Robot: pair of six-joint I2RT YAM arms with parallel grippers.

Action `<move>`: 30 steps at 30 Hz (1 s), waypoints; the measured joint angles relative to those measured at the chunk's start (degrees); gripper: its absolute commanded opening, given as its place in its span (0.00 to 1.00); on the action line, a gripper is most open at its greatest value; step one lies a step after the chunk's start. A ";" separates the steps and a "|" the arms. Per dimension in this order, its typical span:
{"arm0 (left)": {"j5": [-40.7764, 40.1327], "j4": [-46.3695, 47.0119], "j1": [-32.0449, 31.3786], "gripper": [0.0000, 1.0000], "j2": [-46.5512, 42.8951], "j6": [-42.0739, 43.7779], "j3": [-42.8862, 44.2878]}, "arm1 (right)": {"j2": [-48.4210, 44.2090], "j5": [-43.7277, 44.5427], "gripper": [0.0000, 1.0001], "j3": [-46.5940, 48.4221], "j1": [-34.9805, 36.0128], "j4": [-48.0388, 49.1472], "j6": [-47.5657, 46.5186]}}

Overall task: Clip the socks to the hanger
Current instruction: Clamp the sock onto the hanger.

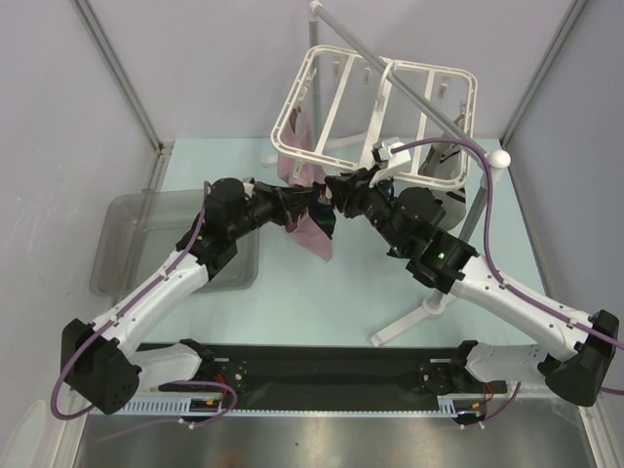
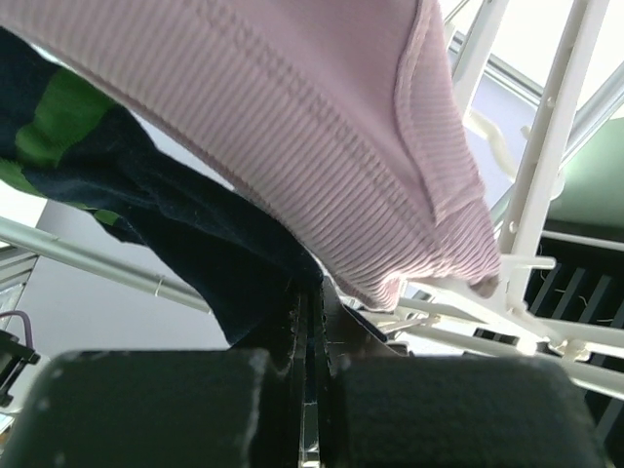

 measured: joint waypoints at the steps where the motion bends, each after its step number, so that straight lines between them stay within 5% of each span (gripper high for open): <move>1: 0.00 0.02 -0.22 0.00 -0.02 -0.02 0.00 | 0.04 -0.02 0.00 0.00 -0.04 0.04 0.00; 12: -0.02 0.04 -1.11 0.00 -1.40 0.00 0.00 | 0.20 -0.11 0.00 -0.76 -0.35 0.94 0.00; 18: -0.04 0.07 -1.49 0.00 -1.40 0.00 0.39 | 0.17 -0.26 0.46 -0.96 -0.48 1.09 0.26; 24: -0.09 0.22 -1.77 0.02 -1.40 -0.02 0.39 | 0.07 -2.10 0.75 -1.07 -0.48 0.35 2.03; 30: -0.02 3.58 -1.81 0.40 -1.22 -0.28 0.04 | -0.35 -3.63 0.98 -1.05 -0.50 -2.10 4.22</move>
